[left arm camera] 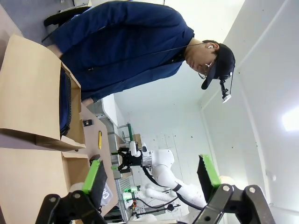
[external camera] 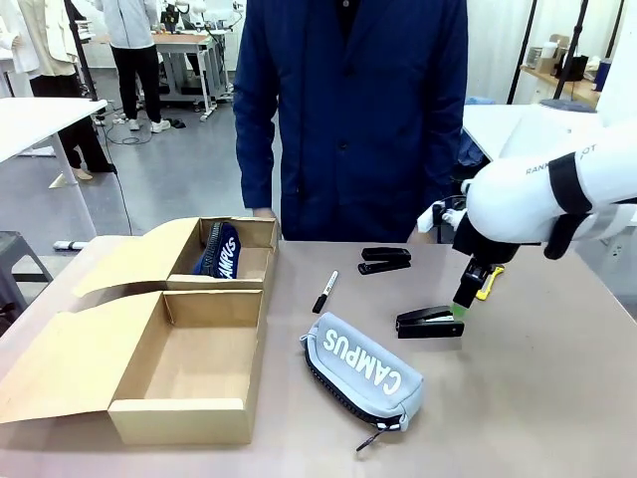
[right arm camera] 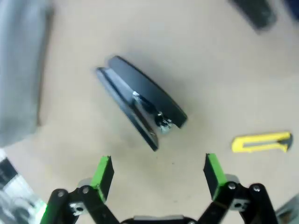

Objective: Place items inside the box.
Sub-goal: Pick up a Pencil pouch or Stapler and place it inside the Mailer Box closest to the robot.

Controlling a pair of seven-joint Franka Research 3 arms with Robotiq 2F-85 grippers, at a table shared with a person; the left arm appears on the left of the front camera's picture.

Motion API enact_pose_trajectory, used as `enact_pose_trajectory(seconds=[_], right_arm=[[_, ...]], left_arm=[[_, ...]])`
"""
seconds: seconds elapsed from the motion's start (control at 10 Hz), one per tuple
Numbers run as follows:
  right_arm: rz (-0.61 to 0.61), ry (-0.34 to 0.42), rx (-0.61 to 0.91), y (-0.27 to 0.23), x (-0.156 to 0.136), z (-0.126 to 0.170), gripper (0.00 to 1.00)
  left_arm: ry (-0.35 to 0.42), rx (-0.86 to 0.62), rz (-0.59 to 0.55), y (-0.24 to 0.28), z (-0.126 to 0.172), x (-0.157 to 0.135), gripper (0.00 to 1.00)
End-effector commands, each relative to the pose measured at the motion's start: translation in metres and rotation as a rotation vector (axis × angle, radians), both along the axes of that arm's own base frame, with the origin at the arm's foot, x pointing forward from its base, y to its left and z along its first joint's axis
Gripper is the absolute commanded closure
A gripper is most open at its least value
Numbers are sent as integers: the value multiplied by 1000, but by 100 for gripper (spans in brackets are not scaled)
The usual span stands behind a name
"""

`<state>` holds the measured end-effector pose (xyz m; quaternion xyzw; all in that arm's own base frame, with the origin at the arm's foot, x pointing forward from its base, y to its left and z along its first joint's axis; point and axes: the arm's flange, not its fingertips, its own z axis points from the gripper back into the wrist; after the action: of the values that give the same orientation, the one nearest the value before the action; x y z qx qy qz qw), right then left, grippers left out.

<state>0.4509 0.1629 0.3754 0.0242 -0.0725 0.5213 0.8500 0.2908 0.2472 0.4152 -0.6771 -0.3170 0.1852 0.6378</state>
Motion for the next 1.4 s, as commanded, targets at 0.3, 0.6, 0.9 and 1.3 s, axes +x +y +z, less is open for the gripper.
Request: enact_pose_trajectory(seconds=[0.3, 0.6, 0.9, 1.3], right_arm=[[531, 149, -32, 12, 2, -16, 0], [490, 107, -30, 22, 7, -23, 0], [442, 97, -36, 38, 28, -43, 0], [404, 153, -75, 50, 53, -72, 0]], left_arm=[[-25, 9, -4, -1, 1, -2, 0], [-25, 9, -4, -1, 1, -2, 0], [-25, 9, -4, -1, 1, -2, 0], [-25, 9, -4, -1, 1, -2, 0]])
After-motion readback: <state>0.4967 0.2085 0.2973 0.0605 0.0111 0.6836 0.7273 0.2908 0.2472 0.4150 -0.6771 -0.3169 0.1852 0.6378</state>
